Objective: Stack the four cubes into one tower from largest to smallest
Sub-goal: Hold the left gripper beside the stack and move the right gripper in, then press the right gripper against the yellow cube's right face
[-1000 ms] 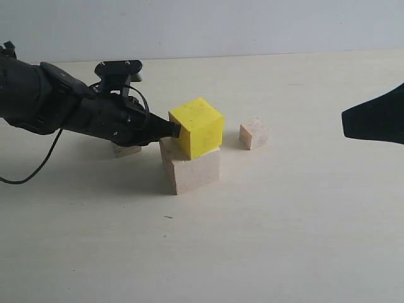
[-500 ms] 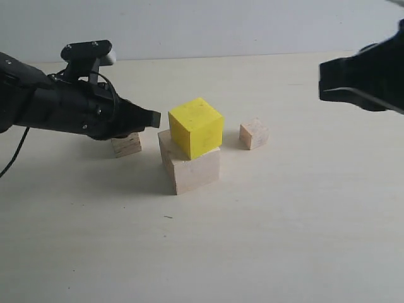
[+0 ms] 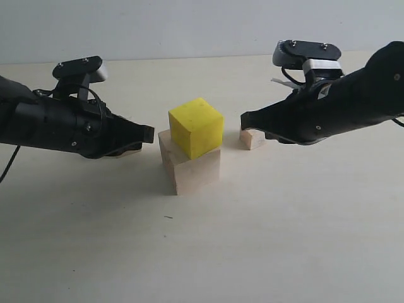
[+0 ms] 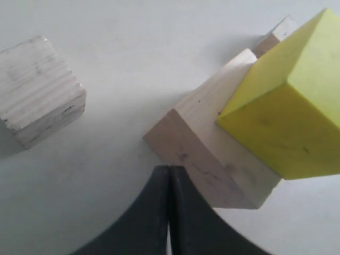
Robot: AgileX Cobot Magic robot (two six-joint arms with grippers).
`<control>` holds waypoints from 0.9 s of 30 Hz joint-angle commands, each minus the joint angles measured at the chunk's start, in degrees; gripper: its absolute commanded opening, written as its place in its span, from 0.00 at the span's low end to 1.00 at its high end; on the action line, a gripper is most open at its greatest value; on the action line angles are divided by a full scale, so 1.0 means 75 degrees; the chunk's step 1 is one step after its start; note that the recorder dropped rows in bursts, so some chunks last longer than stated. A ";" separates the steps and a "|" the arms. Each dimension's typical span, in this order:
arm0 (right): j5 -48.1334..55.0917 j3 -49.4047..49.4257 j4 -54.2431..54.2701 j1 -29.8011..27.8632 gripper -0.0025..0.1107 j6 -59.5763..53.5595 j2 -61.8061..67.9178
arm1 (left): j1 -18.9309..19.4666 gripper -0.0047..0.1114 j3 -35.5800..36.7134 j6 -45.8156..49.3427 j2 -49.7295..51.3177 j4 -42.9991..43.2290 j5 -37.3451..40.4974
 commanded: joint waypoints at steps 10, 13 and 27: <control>0.0404 -0.0989 0.4027 -0.0029 0.02 -0.4235 0.0658 | 0.0012 0.04 0.0296 0.0003 -0.0705 -0.0001 0.0092; 0.0713 -0.1042 0.5336 -0.0029 0.02 -0.5547 0.0817 | 0.0012 0.04 0.0469 0.0003 -0.0717 -0.0001 -0.0029; 0.1469 -0.1042 0.6345 -0.0029 0.02 -0.6640 0.1085 | 0.0012 0.04 0.0590 0.0084 -0.0717 -0.0001 -0.0085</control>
